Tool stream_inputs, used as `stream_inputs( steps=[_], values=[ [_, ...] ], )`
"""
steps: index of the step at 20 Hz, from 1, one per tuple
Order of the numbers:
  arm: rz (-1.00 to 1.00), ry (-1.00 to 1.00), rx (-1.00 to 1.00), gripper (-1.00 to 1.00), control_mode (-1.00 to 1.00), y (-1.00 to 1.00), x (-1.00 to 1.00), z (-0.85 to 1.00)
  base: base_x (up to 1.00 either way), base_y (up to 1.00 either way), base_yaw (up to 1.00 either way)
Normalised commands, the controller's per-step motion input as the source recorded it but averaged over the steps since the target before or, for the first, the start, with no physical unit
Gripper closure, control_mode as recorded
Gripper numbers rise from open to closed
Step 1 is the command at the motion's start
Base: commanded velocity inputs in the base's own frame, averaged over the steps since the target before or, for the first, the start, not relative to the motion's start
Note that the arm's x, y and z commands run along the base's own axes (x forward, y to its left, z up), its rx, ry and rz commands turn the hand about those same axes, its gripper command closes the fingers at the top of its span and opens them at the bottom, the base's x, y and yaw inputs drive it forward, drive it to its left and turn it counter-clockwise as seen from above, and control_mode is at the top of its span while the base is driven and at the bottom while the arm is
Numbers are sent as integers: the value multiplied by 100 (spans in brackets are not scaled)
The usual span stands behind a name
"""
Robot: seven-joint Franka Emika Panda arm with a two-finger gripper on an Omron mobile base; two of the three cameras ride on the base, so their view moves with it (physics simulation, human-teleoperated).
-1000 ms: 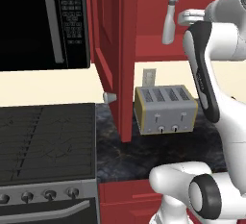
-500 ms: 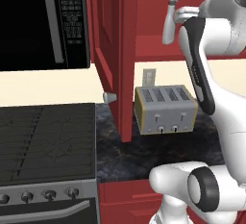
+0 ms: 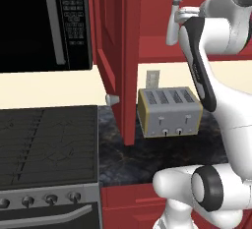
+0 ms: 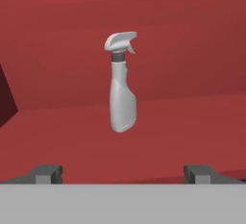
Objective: Move the cutting board and knife to the sink. Then move spray from the cabinet to the counter.
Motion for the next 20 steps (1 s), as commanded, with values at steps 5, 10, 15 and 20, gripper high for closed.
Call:
stream_inputs(
  steps=[5,10,15,20],
  values=[
    [0,0,0,-100,-100,0,23,-3,0,0,0],
    [0,0,0,-100,-100,0,24,-10,0,0,0],
    [0,0,0,-100,-100,0,24,-9,0,0,0],
    [0,0,0,-100,-100,0,28,-3,0,0,0]
  ],
)
